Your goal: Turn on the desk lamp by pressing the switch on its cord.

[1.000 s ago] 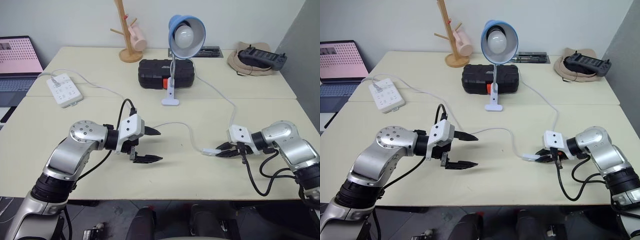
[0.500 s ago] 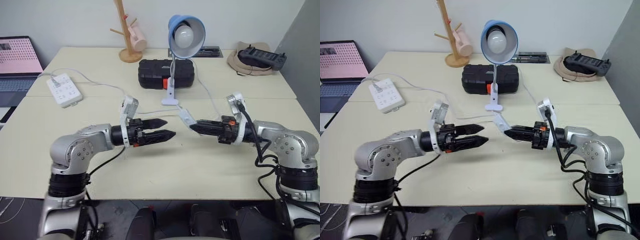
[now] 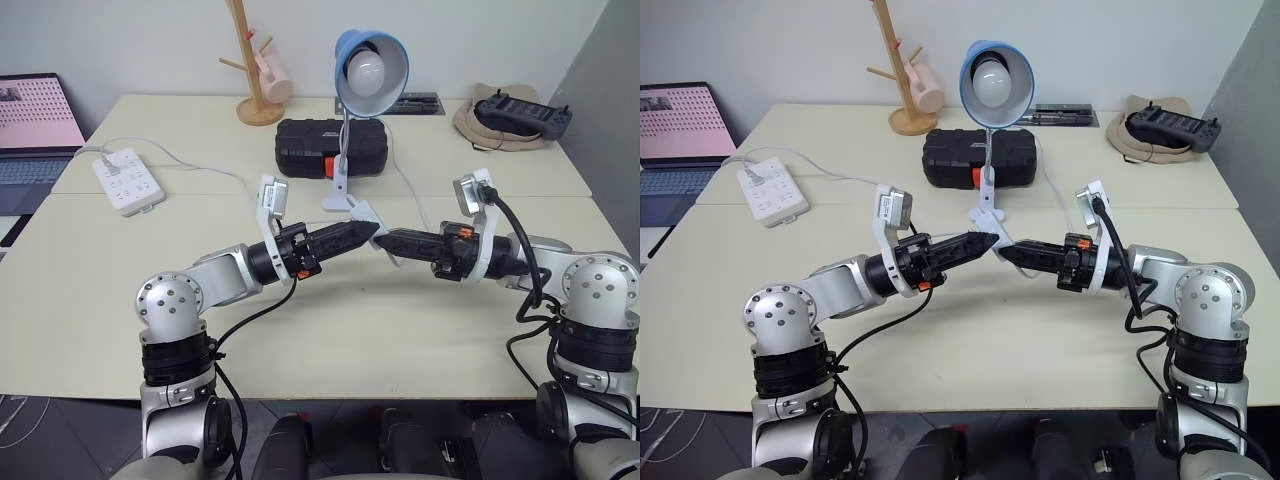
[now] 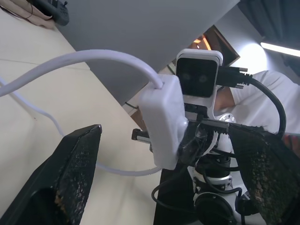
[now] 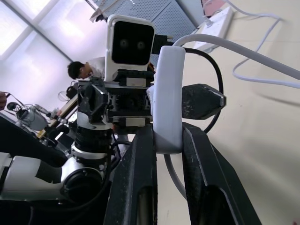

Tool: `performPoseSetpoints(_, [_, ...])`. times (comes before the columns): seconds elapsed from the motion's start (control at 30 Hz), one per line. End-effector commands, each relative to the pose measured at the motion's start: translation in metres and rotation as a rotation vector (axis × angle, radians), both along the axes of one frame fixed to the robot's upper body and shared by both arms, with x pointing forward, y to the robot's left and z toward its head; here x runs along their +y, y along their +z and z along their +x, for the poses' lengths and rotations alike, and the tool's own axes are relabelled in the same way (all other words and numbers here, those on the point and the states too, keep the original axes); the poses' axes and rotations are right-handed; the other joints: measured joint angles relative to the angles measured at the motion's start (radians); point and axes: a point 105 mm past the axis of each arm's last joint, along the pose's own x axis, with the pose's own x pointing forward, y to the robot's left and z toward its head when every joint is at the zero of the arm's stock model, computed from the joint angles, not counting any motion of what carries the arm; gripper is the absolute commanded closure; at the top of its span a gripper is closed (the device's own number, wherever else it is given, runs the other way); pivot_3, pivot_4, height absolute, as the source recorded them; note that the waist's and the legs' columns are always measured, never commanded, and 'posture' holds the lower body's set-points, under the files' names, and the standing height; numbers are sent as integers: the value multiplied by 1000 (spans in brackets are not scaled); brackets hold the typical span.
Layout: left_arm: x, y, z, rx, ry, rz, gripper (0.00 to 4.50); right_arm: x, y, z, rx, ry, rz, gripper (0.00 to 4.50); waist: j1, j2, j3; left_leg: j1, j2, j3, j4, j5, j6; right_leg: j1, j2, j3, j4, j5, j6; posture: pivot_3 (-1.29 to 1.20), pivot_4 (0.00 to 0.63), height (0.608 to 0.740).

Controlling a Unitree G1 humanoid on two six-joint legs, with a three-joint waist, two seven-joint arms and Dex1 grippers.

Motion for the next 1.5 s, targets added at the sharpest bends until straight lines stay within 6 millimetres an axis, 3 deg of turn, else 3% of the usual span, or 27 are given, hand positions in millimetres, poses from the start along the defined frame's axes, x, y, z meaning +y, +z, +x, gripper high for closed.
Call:
performPoseSetpoints(0.03, [-5, 10, -3, -22, -24, -35, 0, -2, 14, -6, -46, 18, 30, 4131, 0, 0, 0, 0, 0, 0, 0, 0, 0, 0, 0, 0, 0, 0, 0, 0, 150, 740])
performPoseSetpoints(0.23, [-3, 15, -1, -13, -22, -61, 749, -2, 14, -8, -39, 17, 31, 4131, 0, 0, 0, 0, 0, 0, 0, 0, 0, 0, 0, 0, -1, 0, 0, 0, 150, 740])
performPoseSetpoints(0.8, [-4, 14, -3, -7, -43, -58, 3752, -5, 16, -10, -29, 7, 44, 4131, 1, 0, 0, -1, 0, 1, -1, 0, 0, 0, 1, 0, -2, 0, 0, 0, 150, 740])
performPoseSetpoints(1.23, [-6, 12, 4, -35, 13, -12, 3887, -5, 18, -11, -27, 6, 49, 4131, 1, 0, 0, -1, 0, 1, -1, 0, 0, 0, 1, 0, -4, 0, 0, 0, 150, 740])
performPoseSetpoints(1.3, [-6, 14, 1, -41, -6, -37, 3187, -5, 18, -10, -28, 3, 46, 4131, 1, 0, 0, -1, 0, 1, -1, 0, 0, 0, 1, 0, -4, 0, 0, 0, 150, 740])
performPoseSetpoints(1.5, [-2, 13, 0, -38, -12, -25, 2122, -6, 17, -7, -26, -5, 40, 4131, 1, 0, 0, -1, 0, 1, -2, 0, 0, 0, 2, 0, -6, 0, 0, 0, 150, 740])
